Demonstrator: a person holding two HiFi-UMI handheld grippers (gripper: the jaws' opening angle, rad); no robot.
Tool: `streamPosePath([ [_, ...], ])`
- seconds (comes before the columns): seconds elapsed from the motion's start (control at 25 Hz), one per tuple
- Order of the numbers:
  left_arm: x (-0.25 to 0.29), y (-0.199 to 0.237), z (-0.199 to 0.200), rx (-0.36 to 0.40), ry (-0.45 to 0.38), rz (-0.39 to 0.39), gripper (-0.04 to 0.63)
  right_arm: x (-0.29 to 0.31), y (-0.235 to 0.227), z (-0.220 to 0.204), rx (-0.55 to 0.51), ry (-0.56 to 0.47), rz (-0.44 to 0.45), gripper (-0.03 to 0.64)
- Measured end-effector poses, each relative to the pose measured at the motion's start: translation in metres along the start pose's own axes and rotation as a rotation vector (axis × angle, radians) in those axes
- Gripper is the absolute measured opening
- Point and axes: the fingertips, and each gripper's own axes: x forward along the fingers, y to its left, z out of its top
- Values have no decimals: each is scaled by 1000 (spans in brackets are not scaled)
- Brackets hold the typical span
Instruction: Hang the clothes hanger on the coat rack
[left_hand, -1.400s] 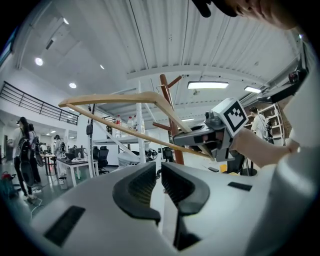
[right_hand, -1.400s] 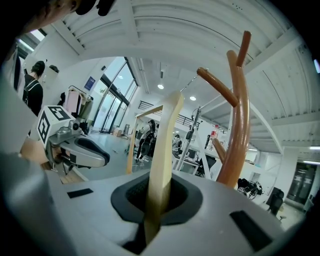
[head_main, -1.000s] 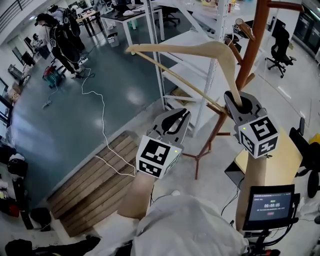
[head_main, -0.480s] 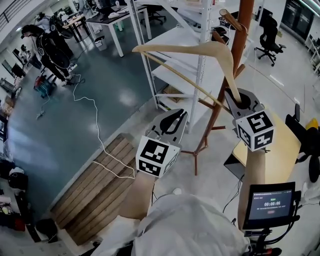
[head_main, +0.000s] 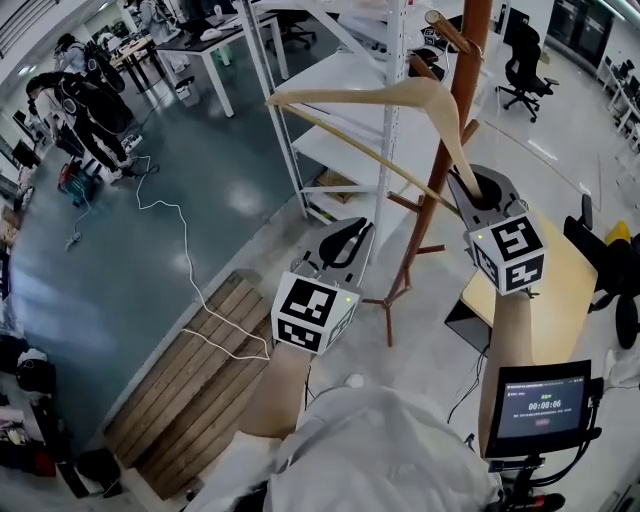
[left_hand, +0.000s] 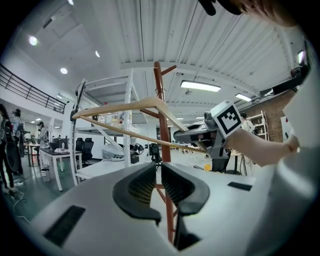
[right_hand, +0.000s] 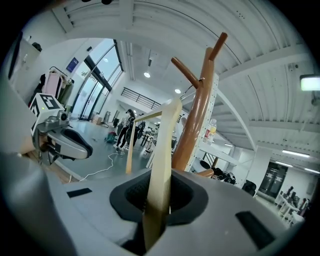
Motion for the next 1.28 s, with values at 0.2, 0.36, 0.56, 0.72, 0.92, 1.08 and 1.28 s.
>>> streamPosePath([
  [0.2,-5,-6,0,-3,-4,-10,20,-18,-2,19,50,-108,8,91],
  [0.36,-2,-11,0,-1,-6,-22,20,-30,-12,19,49,-119,-25,95],
  [0.56,7,-25,2,5,-5,-53,20,-54,-27,32,114,-230,-55,95],
  [0.72,15,-38,5,10,-13,-82,20,-76,-33,35,117,-267,-79,95],
  [0.92,28,-62,13,15,-23,-130,20,-112,-44,39,172,-323,-97,95],
  [1.08,45,-89,20,26,-22,-194,20,-139,-54,31,185,-318,-122,95],
  [1.28,69,-130,18,43,-18,-288,20,-174,-63,7,220,-307,-163,94],
])
